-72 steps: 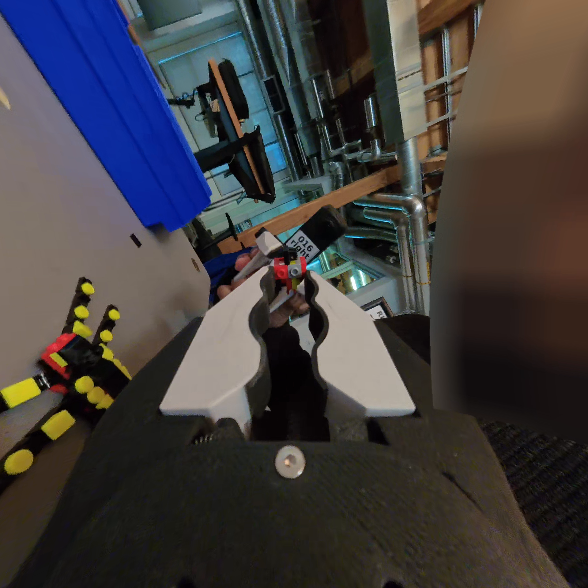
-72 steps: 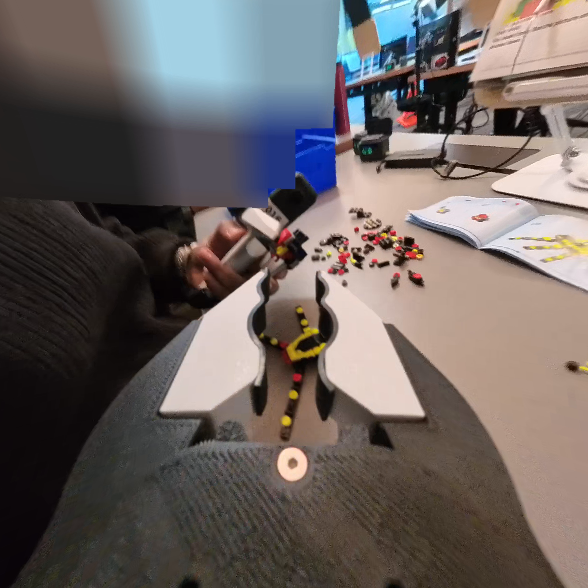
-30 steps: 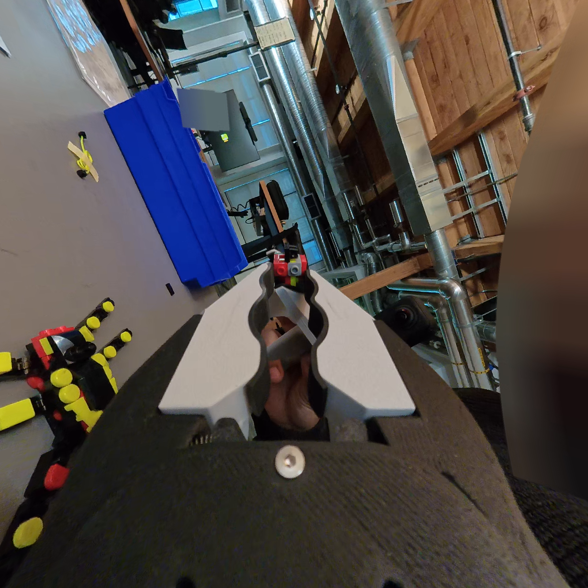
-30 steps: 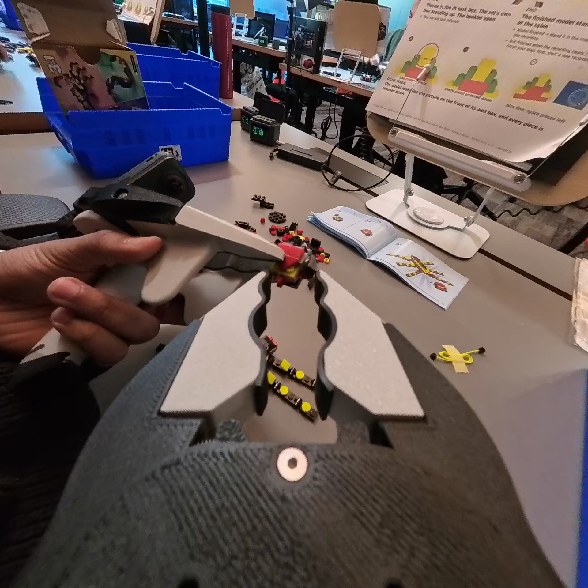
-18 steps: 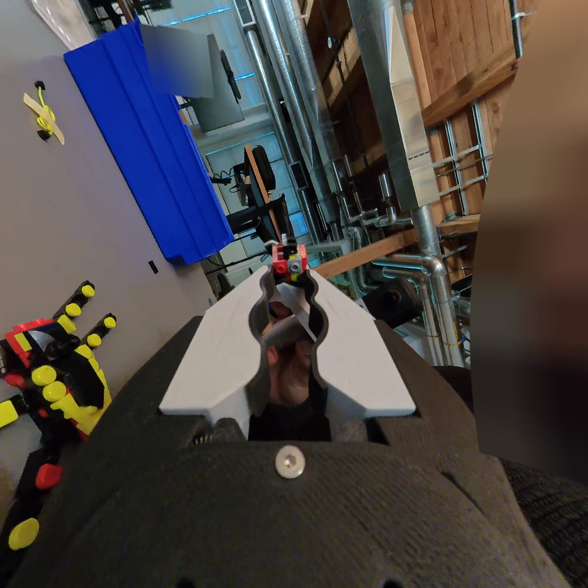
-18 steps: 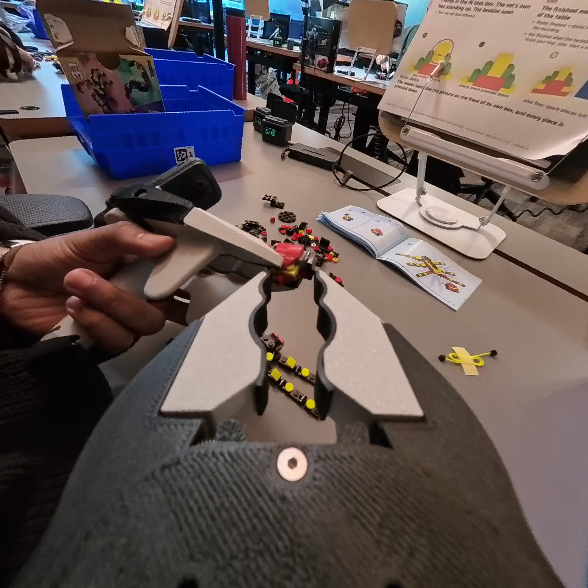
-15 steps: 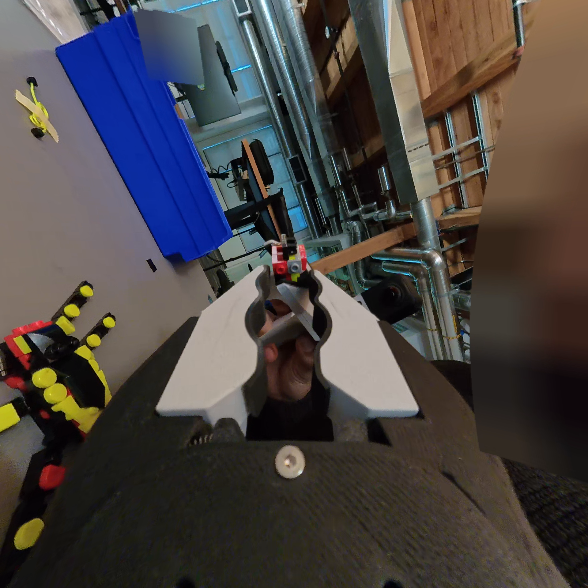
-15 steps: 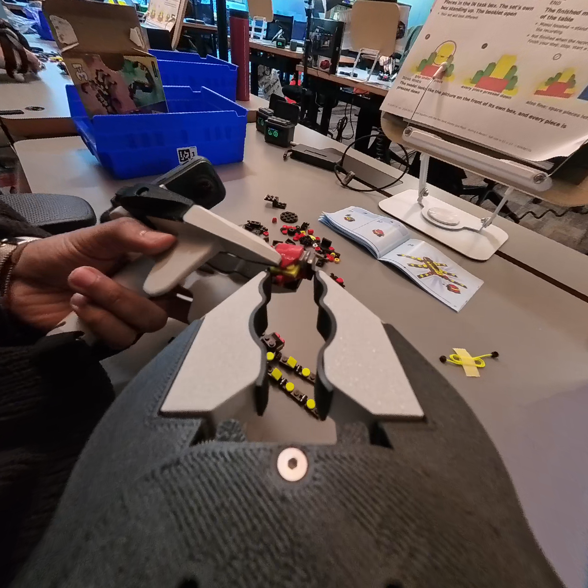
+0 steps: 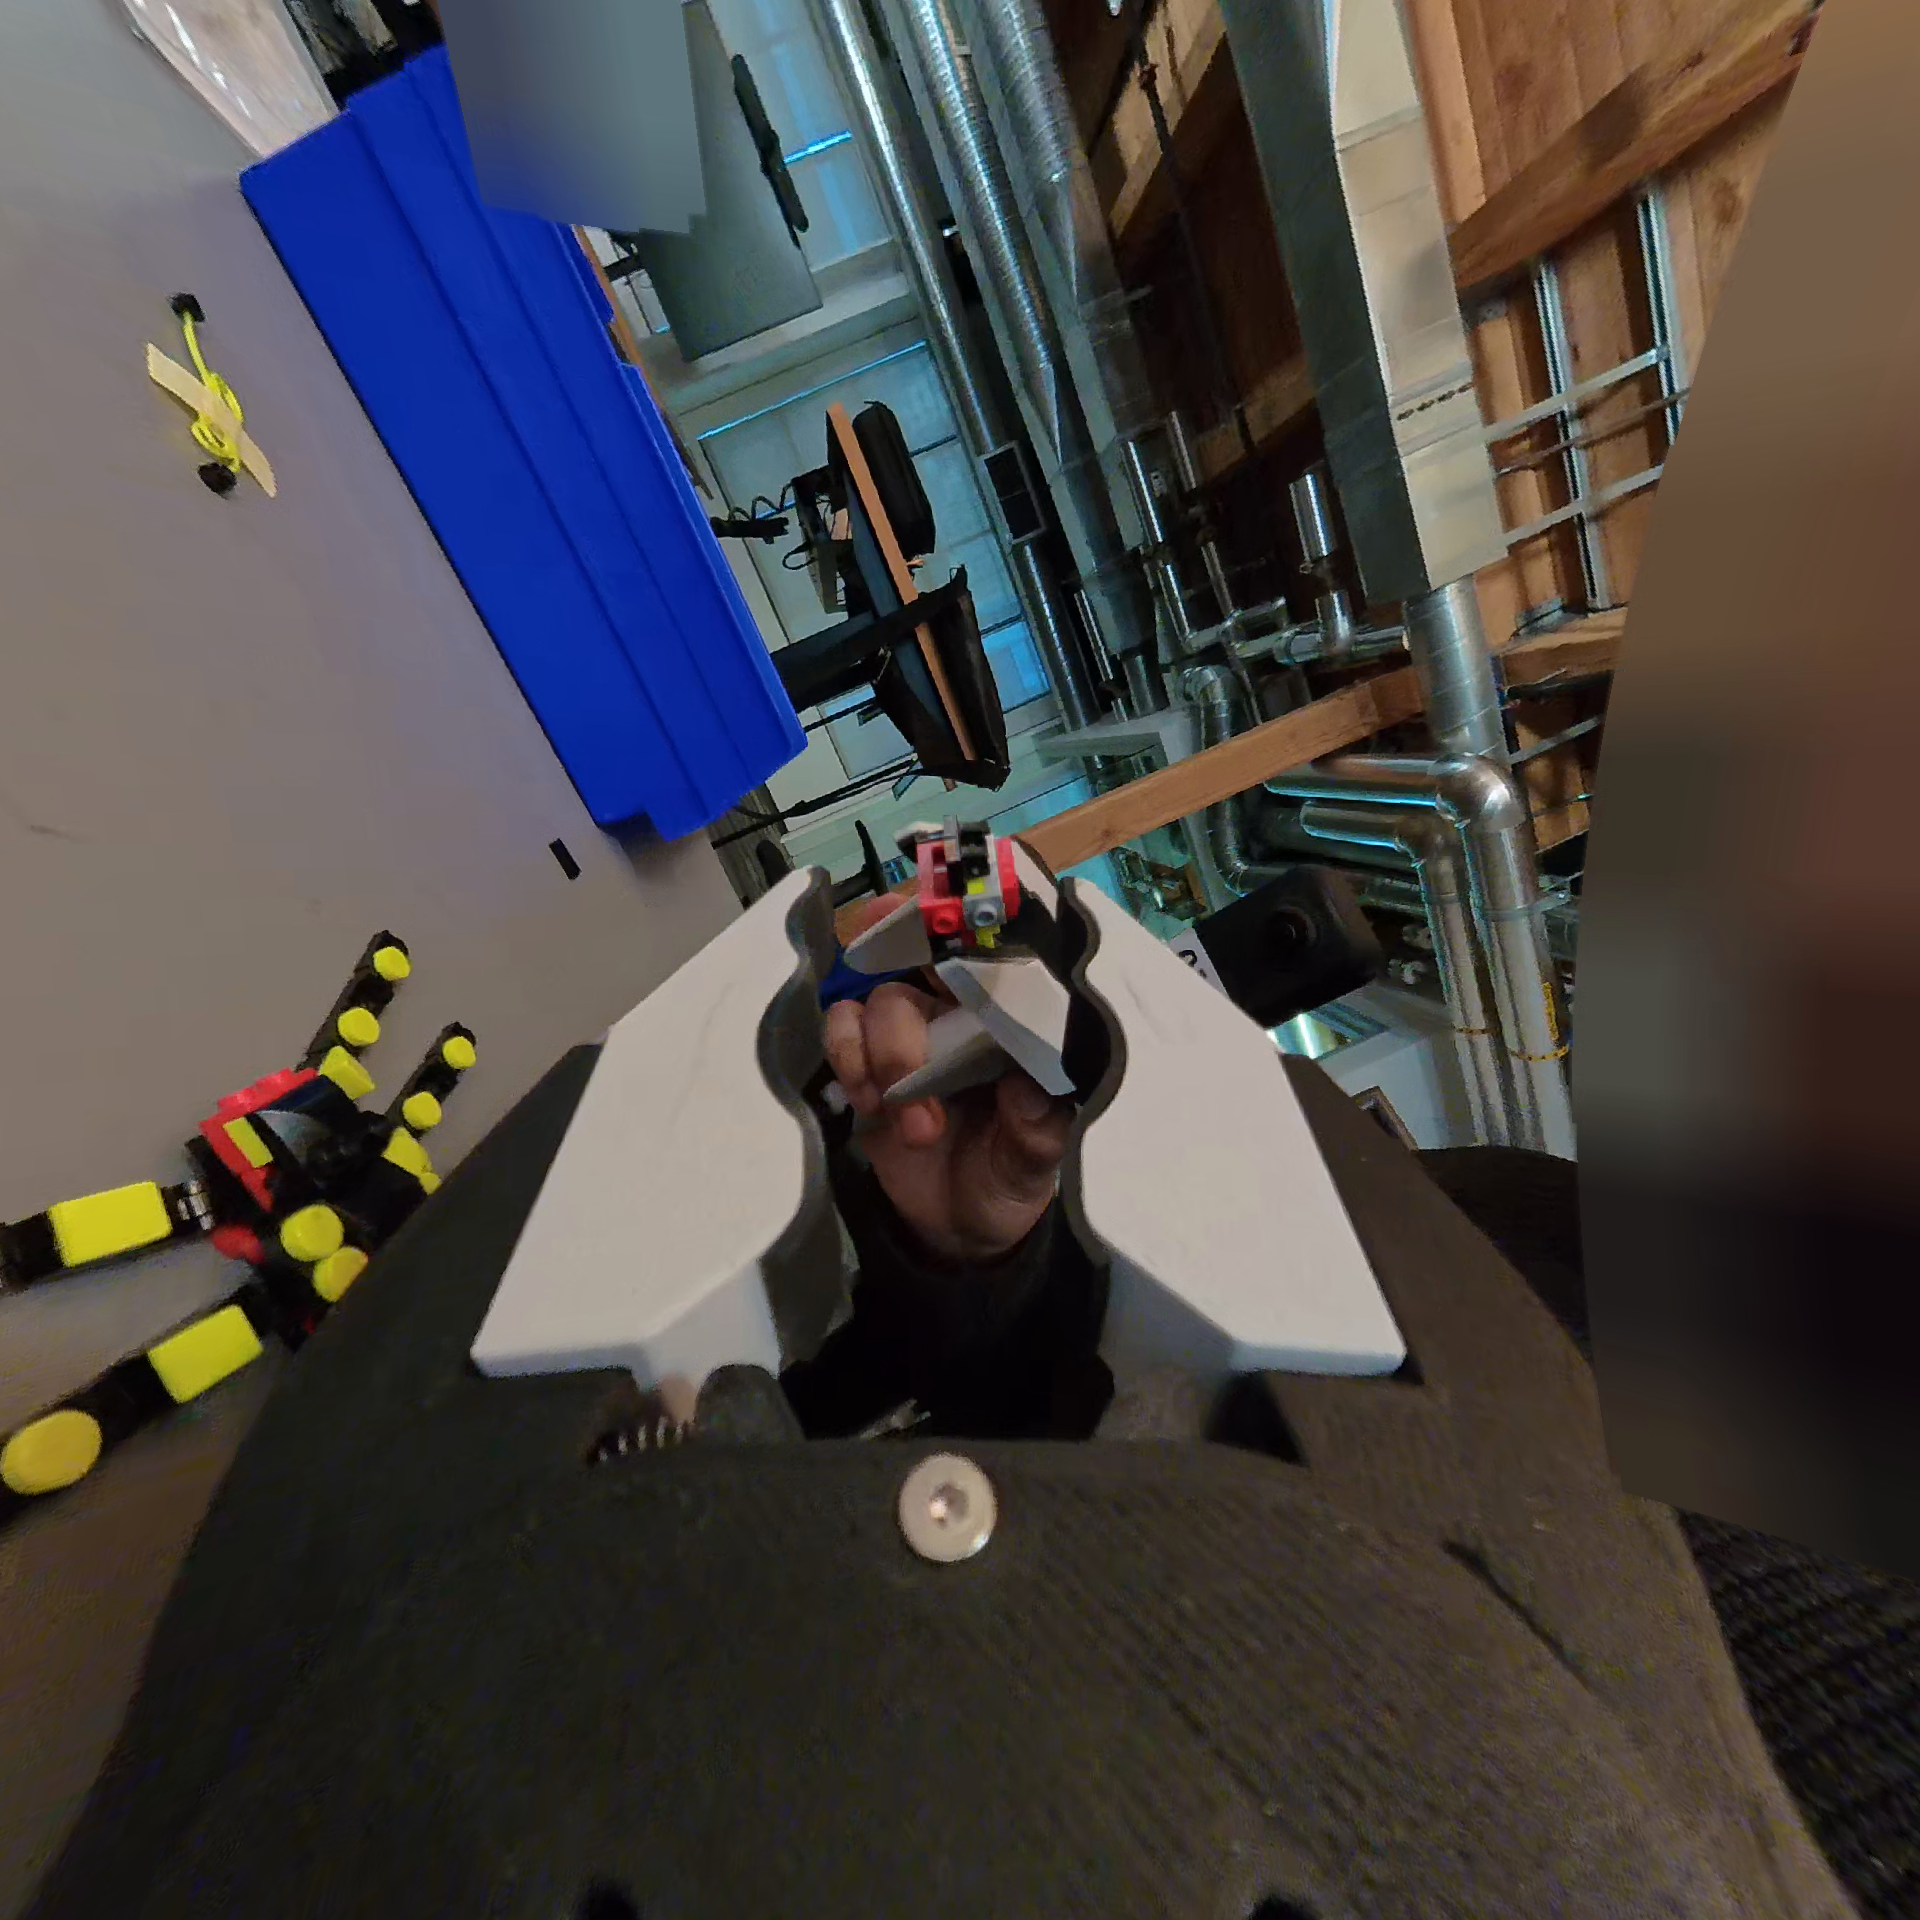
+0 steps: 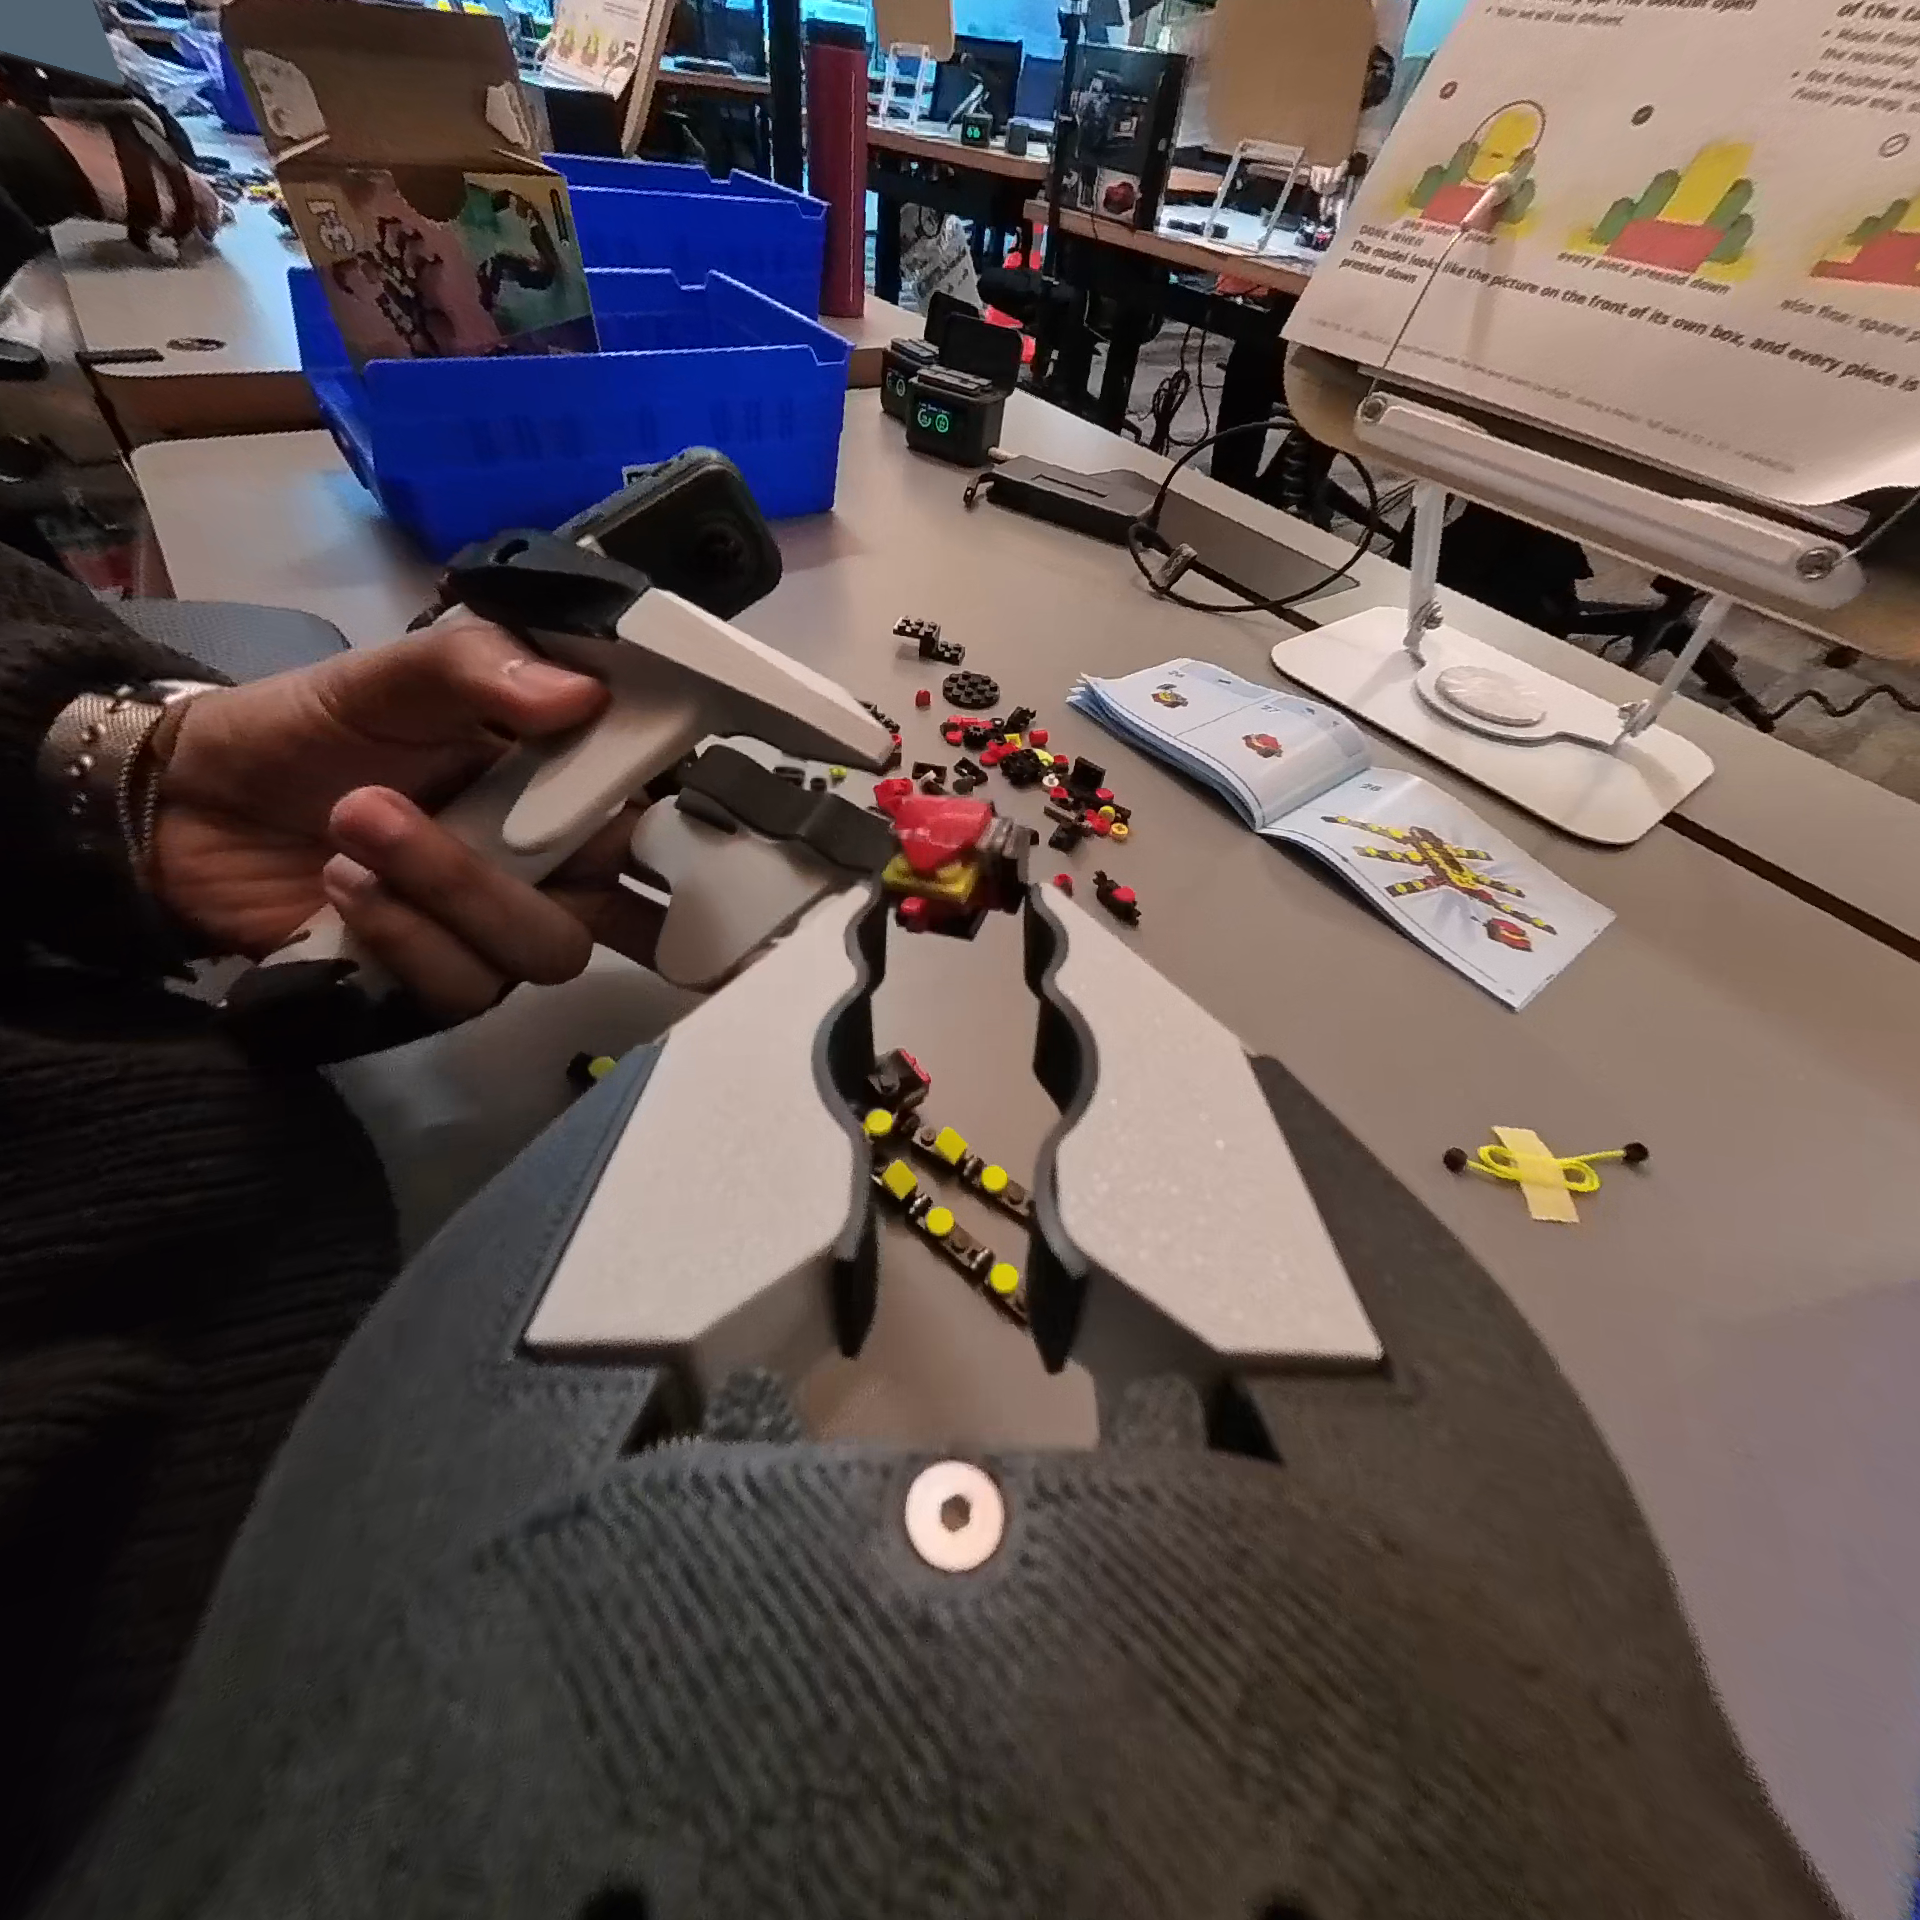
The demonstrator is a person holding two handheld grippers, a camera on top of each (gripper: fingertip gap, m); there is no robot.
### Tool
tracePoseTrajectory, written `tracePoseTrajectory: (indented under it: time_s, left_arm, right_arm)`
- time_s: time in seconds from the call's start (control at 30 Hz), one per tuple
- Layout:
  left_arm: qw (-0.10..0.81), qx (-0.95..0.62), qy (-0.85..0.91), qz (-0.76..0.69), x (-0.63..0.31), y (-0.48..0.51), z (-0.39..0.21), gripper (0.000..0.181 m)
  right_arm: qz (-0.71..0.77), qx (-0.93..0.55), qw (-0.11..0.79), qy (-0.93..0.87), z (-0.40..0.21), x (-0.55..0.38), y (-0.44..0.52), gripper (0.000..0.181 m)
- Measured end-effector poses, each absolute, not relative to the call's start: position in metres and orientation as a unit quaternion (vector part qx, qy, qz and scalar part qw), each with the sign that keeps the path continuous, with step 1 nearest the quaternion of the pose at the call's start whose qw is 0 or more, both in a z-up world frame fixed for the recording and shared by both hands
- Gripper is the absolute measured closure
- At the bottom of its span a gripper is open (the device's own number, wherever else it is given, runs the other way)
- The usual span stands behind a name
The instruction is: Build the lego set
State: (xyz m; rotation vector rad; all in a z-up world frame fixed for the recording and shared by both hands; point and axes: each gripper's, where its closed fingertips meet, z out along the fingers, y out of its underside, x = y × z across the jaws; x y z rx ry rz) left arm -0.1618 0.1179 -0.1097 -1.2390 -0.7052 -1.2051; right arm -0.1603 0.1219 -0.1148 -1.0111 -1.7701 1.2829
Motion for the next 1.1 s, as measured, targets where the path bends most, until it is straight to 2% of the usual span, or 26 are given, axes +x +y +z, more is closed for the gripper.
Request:
tracePoseTrajectory:
  time_s: [0.77, 0.9, 1.0, 1.1]
  left_arm:
    - [0.566, -0.565, -0.298, -0.522, -0.158, 0.120, -0.121, 0.142]
    - [0.559, -0.564, -0.295, -0.532, -0.156, 0.120, -0.123, 0.150]
    - [0.556, -0.555, -0.291, -0.546, -0.155, 0.118, -0.120, 0.165]
    - [0.554, -0.553, -0.294, -0.549, -0.155, 0.118, -0.120, 0.165]
  right_arm:
    - [0.486, -0.380, 0.349, -0.705, -0.124, -0.159, 0.120, 0.157]
    - [0.484, -0.374, 0.350, -0.709, -0.124, -0.158, 0.118, 0.157]
    - [0.480, -0.374, 0.349, -0.712, -0.126, -0.159, 0.119, 0.157]
    - [0.482, -0.375, 0.348, -0.712, -0.127, -0.159, 0.119, 0.157]
